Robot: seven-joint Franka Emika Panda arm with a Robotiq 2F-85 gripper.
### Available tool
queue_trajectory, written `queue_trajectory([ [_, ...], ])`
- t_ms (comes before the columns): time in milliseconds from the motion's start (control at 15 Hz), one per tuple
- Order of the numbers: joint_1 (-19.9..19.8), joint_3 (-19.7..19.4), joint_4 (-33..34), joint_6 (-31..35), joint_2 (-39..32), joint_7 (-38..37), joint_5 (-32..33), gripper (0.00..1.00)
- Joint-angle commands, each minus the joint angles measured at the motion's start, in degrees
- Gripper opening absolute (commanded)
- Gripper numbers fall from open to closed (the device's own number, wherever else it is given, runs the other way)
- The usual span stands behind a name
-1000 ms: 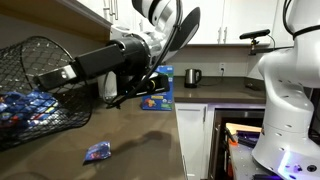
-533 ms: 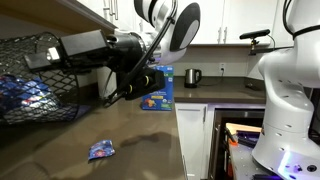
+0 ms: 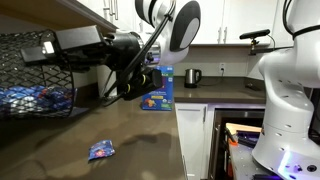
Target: Pour the packs from the basket onto the countertop
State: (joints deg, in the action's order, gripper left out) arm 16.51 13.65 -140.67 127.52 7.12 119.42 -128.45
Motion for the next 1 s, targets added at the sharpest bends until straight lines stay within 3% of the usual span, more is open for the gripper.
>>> queue_trajectory([
  [0, -1.4, 1.1, -1.0, -2.4, 1.4, 4.0, -1.5, 0.03],
  [933, -2.5, 0.5, -1.4, -14.7, 1.0, 16.0, -6.5, 0.03],
])
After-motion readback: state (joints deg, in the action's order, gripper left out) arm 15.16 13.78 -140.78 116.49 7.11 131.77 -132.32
